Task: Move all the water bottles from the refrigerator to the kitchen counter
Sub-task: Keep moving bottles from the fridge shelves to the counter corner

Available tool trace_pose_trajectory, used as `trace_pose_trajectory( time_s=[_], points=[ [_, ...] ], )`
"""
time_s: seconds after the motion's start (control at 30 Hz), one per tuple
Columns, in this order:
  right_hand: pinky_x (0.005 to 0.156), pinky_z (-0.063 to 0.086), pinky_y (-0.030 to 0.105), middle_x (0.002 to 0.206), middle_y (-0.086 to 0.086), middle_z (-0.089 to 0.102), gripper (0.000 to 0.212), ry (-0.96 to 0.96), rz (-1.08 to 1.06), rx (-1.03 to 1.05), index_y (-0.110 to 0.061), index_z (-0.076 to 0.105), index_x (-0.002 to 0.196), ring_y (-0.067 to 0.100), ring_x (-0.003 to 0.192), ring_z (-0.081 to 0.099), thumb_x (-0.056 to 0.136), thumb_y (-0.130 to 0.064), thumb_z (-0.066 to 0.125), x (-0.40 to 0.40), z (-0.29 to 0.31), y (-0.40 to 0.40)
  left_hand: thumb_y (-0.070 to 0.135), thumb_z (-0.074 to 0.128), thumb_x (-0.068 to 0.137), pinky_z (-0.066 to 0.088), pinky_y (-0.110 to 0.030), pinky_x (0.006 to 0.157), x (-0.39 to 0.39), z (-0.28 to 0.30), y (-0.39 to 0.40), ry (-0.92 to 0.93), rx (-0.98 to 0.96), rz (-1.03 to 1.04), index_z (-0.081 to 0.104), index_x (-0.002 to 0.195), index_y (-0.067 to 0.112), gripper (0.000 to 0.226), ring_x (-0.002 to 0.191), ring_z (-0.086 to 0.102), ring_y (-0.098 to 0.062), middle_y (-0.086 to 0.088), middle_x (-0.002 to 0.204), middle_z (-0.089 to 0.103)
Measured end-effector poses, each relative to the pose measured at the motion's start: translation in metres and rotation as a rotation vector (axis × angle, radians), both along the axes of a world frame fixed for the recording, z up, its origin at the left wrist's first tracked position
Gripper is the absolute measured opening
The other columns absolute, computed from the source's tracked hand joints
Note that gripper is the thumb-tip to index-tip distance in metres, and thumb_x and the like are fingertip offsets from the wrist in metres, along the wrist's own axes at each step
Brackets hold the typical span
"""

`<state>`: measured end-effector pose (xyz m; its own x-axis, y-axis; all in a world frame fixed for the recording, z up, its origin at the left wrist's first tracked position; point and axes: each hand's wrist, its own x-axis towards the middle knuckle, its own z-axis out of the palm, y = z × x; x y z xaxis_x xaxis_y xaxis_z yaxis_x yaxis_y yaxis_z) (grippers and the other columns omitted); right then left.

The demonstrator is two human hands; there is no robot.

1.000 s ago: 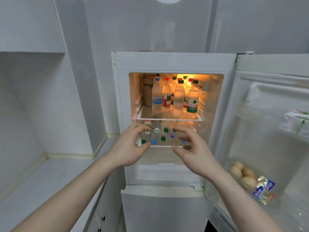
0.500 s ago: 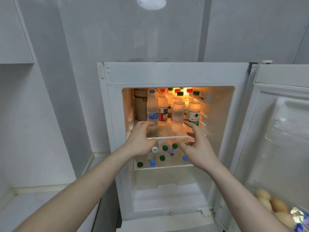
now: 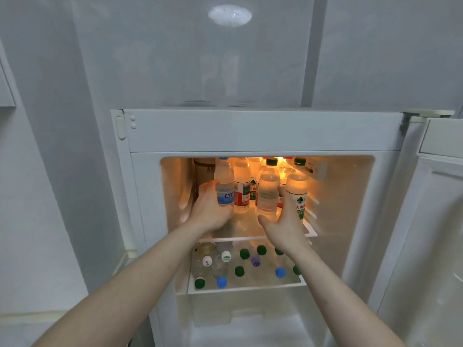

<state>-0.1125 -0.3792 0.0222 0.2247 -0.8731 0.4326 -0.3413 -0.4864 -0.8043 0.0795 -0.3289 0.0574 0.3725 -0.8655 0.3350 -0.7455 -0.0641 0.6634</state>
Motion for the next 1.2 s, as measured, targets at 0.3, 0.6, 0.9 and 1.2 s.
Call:
trace_pose_trajectory(
  time_s=[0.3, 0.6, 0.9, 1.2],
  points=[
    [0.121, 0.039, 0.052, 0.158, -0.002, 0.041, 0.092, -0.060, -0.021, -0.024, -0.028, 0.026, 0.158, 0.022, 0.149, 0.038, 0.084, -0.025, 0.081, 0.031, -0.017, -0.069, 0.028, 0.087, 0.076, 0.047, -0.029, 0.091, 0.020, -0.012, -0.082, 0.175, -0.035, 0.109, 0.041, 0.140, 0.024, 0.078, 0.115, 0.053, -0.012, 0.012, 0.124, 0.047],
    [0.123, 0.035, 0.049, 0.156, 0.003, 0.041, 0.089, -0.183, -0.085, -0.027, -0.021, 0.031, 0.157, 0.024, 0.148, 0.036, 0.086, -0.036, 0.082, 0.047, -0.030, -0.096, 0.049, 0.085, 0.074, 0.051, -0.037, 0.098, 0.026, -0.026, -0.114, 0.189, -0.104, 0.265, 0.042, 0.142, 0.023, 0.084, 0.125, 0.057, -0.022, 0.000, 0.140, 0.054],
    [0.093, 0.053, 0.030, 0.121, -0.008, 0.060, 0.054, -0.186, -0.017, -0.016, -0.027, 0.050, 0.126, 0.011, 0.110, 0.060, 0.085, -0.032, 0.084, 0.048, -0.030, -0.098, 0.039, 0.085, 0.078, 0.045, -0.023, 0.073, 0.008, -0.027, -0.081, 0.098, -0.161, 0.250, 0.051, 0.127, 0.023, 0.062, 0.098, 0.059, -0.011, 0.012, 0.110, 0.061],
    [0.095, 0.044, 0.018, 0.128, -0.019, 0.048, 0.081, -0.358, 0.102, 0.058, -0.026, 0.033, 0.149, 0.000, 0.115, 0.051, 0.087, -0.013, 0.084, 0.052, -0.027, -0.034, 0.035, 0.089, 0.073, 0.054, -0.023, 0.086, -0.025, -0.038, 0.029, 0.134, -0.299, 0.160, 0.046, 0.121, 0.053, 0.067, 0.110, 0.059, 0.002, 0.028, 0.117, 0.059]
  ],
)
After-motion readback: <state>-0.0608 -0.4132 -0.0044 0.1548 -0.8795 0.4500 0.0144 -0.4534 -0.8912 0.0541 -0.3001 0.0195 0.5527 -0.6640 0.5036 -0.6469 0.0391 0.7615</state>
